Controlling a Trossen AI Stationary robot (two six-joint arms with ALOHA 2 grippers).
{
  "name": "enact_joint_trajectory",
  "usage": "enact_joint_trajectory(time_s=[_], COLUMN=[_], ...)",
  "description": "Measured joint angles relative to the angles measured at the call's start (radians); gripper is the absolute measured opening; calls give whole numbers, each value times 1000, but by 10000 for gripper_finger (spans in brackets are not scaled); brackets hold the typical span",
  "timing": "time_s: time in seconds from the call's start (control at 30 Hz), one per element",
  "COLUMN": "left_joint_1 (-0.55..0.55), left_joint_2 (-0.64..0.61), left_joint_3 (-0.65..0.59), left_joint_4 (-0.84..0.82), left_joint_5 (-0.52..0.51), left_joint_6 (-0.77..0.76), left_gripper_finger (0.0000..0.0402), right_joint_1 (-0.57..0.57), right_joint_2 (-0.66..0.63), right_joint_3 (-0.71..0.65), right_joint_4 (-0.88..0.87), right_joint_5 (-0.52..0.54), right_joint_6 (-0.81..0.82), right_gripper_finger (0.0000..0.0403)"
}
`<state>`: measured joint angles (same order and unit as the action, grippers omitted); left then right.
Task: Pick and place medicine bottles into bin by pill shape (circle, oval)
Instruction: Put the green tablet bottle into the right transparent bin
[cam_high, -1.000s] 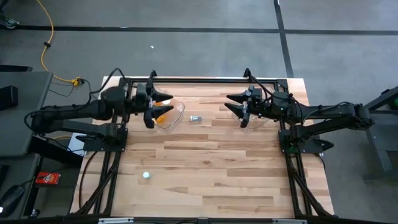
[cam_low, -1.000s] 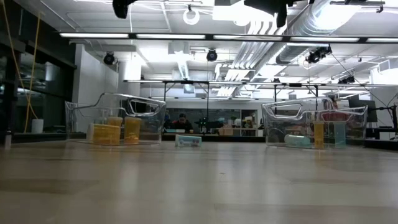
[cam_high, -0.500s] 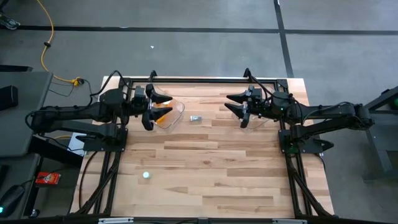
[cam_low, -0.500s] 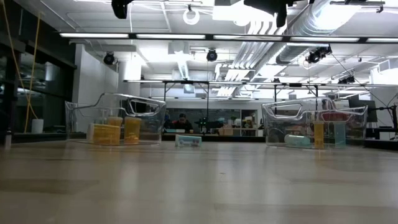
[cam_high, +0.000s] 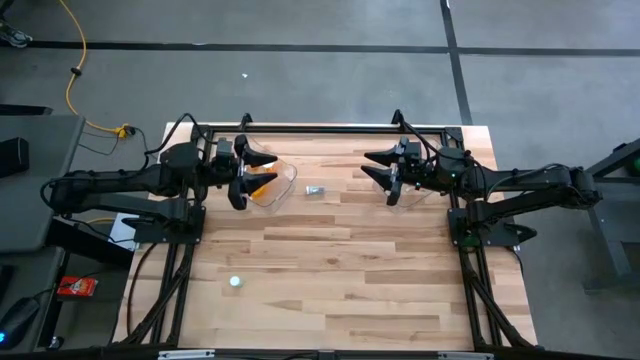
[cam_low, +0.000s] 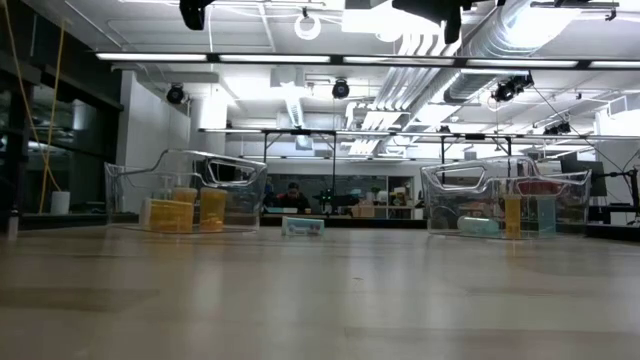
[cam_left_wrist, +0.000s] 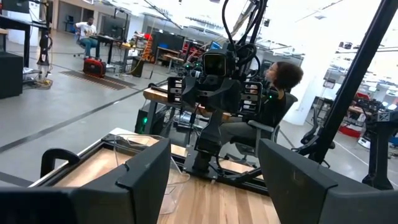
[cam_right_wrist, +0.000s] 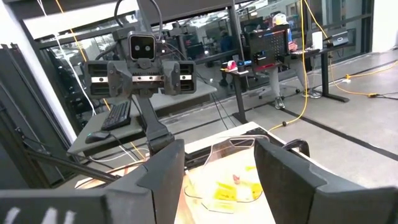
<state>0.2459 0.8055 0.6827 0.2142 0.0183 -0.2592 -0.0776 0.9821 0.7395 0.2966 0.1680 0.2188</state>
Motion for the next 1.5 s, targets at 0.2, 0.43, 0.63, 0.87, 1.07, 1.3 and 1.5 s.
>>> enact_joint_trajectory(time_s=[0.2,0.43,0.63,0.87,1.07,1.3,1.5], left_joint_1=[0,0,0,-107,-410,-831,-1135], left_joint_2=[0,0,0,1,40,114,115], left_joint_3=[0,0,0,86,175,163,148], left_joint_4=[0,-5,-9,-341,-747,-835,-915], left_joint_5=[0,0,0,38,-58,-394,-742], left_joint_6=[-3,-2,-22,-58,-214,-506,-817], left_gripper_finger=[232,232,232,232,232,232,232], right_joint_1=[0,0,0,0,0,0,0], right_joint_2=[0,0,0,0,0,0,0], right_joint_3=[0,0,0,0,0,0,0], right_joint_4=[0,0,0,0,-1,-24,-39], right_joint_5=[5,4,3,3,3,7,11], right_joint_6=[0,0,-3,-3,-3,1,8], right_gripper_finger=[188,188,188,188,188,188,188])
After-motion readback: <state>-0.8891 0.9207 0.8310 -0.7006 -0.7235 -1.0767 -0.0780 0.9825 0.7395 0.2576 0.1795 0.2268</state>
